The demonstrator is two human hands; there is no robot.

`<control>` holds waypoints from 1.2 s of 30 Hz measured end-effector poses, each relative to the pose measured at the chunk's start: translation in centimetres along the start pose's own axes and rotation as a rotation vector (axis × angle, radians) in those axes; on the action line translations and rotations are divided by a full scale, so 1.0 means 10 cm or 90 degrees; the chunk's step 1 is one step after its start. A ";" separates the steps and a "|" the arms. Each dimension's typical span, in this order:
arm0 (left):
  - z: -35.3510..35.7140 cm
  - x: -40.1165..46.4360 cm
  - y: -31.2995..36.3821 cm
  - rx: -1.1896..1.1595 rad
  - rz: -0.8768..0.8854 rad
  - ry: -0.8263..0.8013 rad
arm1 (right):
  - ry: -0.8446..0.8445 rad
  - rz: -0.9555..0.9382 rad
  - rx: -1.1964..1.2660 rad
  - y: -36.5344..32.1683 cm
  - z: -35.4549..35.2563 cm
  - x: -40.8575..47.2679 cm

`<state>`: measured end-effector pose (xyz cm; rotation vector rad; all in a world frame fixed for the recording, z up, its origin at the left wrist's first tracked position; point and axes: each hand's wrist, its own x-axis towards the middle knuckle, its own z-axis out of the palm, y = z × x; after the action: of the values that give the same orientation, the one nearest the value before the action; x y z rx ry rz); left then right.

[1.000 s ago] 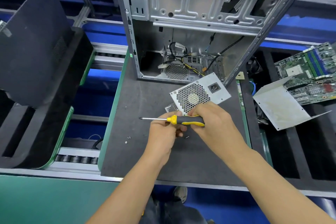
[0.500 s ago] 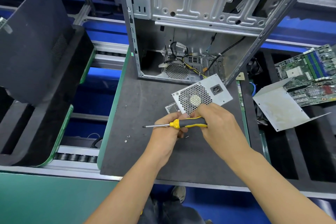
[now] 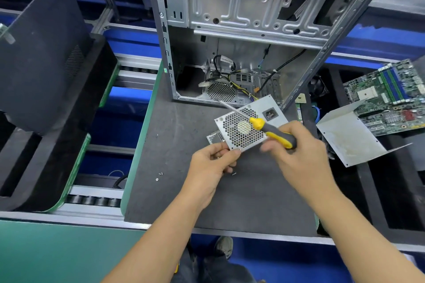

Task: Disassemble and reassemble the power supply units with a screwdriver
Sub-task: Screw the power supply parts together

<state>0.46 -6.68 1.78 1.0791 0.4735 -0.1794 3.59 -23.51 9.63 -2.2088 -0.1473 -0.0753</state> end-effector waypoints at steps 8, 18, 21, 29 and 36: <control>-0.01 0.04 -0.03 -0.014 -0.012 0.016 | -0.040 0.023 0.149 -0.02 -0.48 0.08; -0.01 0.05 -0.03 -0.013 -0.013 0.016 | -0.010 0.011 0.114 -0.11 -0.44 0.09; 0.00 0.06 -0.03 -0.007 -0.014 0.021 | -0.014 0.006 0.111 -0.13 -0.43 0.09; -0.02 0.06 -0.03 0.000 -0.014 0.022 | -0.029 -0.013 0.064 -0.17 -0.41 0.11; -0.05 0.06 -0.03 -0.021 -0.035 -0.004 | -0.132 -0.198 -0.138 -0.58 -0.52 0.22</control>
<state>0.75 -6.35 1.11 1.0340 0.4996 -0.2225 5.00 -24.08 17.58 -2.3887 -0.6238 -0.0351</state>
